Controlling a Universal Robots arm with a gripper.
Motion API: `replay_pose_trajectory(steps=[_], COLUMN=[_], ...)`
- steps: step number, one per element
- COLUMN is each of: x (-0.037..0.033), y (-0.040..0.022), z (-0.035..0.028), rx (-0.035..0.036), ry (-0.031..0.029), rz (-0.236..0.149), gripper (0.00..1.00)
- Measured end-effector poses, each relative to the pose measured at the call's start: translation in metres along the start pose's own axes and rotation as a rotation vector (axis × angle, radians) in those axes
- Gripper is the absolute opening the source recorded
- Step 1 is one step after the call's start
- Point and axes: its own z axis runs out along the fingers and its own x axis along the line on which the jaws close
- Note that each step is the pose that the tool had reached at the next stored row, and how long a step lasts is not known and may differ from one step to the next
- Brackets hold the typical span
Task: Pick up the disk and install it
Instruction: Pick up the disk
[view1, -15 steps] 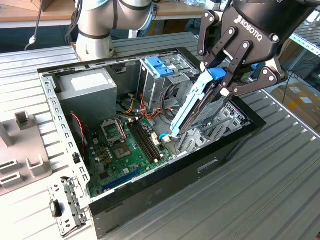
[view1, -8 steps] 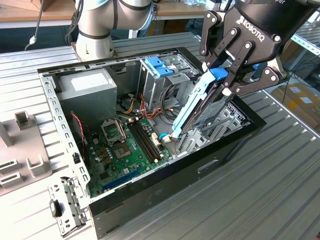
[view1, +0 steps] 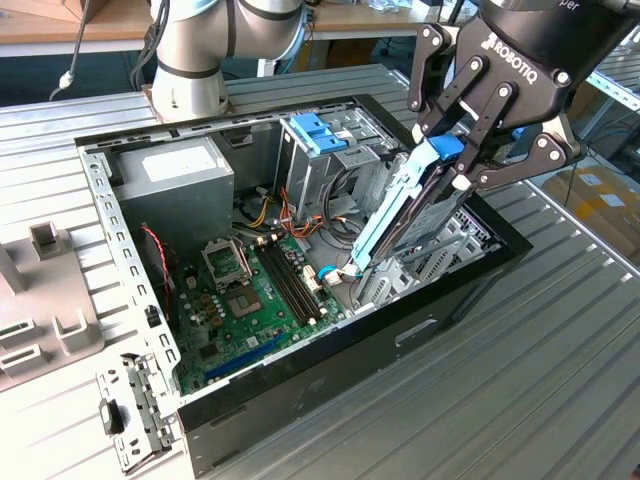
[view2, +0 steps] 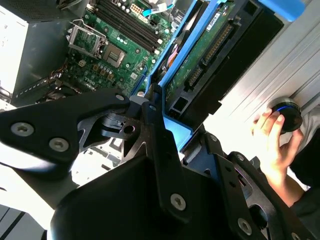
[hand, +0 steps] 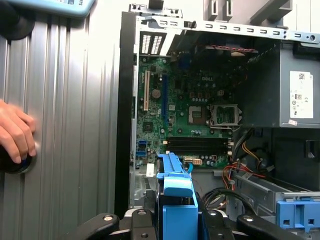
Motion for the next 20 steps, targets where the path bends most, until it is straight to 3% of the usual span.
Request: replay_pose_trajectory(steps=[20], x=[0.0002], y=[-0.0144], z=[-0.0022], rx=[-0.0002], ry=[0.0015], rz=[-0.001], gripper=[0.37])
